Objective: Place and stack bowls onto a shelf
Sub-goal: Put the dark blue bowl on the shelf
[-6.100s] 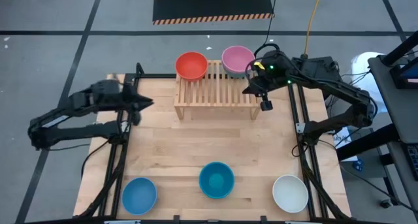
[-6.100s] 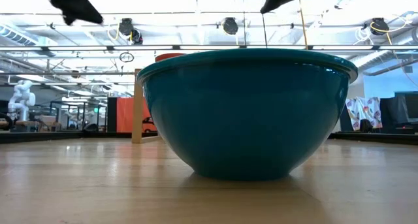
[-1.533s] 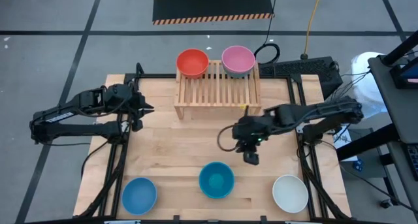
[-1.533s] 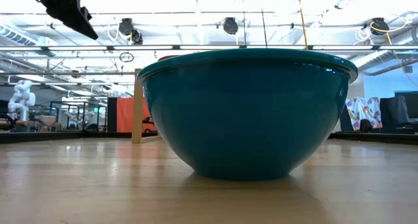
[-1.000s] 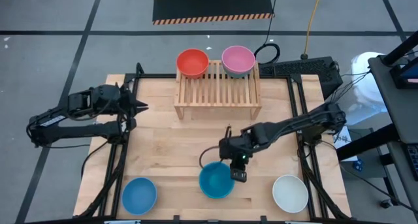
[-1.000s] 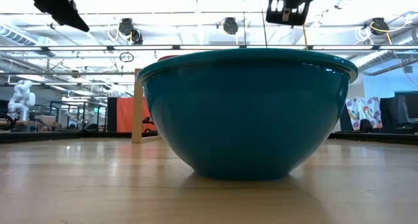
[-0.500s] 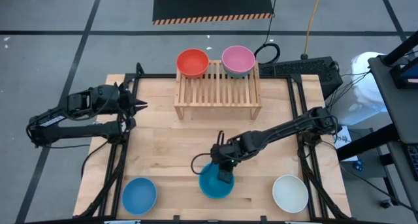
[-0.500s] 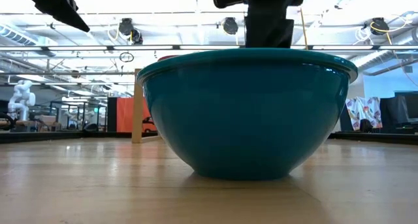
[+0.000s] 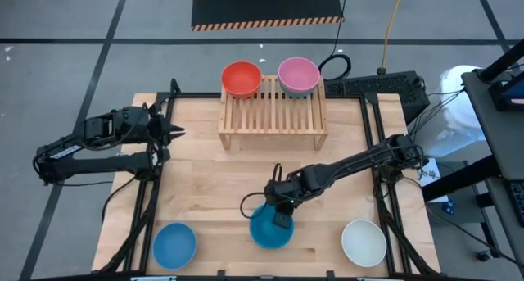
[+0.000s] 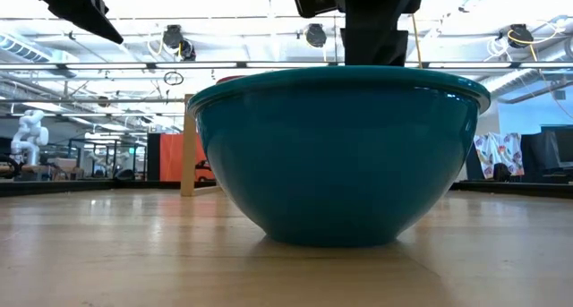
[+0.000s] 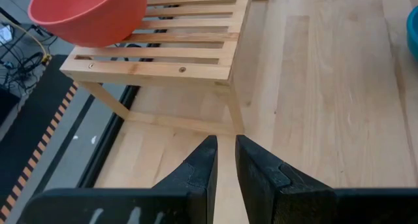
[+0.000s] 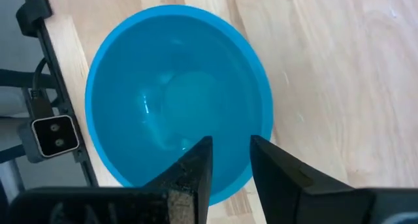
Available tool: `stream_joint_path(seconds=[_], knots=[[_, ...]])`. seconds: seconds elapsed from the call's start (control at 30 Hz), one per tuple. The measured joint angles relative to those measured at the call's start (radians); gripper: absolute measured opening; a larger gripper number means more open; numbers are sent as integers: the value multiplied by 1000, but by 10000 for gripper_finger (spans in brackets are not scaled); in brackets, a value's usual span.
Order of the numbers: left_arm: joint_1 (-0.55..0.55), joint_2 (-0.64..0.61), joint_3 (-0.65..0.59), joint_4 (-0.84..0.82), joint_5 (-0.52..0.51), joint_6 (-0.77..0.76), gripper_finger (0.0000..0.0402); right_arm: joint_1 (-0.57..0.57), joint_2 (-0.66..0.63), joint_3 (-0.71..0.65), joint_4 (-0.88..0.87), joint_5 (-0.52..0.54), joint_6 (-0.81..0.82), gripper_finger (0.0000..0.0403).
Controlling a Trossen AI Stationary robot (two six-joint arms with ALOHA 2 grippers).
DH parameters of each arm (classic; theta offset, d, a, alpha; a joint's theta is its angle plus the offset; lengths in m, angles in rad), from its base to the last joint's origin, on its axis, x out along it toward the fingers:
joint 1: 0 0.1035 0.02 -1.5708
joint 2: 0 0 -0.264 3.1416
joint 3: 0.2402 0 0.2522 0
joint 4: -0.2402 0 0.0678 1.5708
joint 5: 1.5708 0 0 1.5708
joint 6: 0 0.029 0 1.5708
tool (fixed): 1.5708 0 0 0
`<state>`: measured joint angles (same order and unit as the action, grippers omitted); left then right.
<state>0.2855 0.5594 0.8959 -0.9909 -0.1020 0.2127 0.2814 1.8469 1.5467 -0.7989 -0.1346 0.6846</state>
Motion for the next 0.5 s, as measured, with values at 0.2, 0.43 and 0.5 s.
stream_joint_path(seconds=[0.2,0.43,0.5], knots=[[0,0,0,0,0,1,62,-12,1,-62,39,-4,17,98],[0,0,0,0,1,-4,62,-13,1,-190,194,-51,41,98],[0,0,0,0,0,-4,62,-13,2,-223,242,-53,42,98]])
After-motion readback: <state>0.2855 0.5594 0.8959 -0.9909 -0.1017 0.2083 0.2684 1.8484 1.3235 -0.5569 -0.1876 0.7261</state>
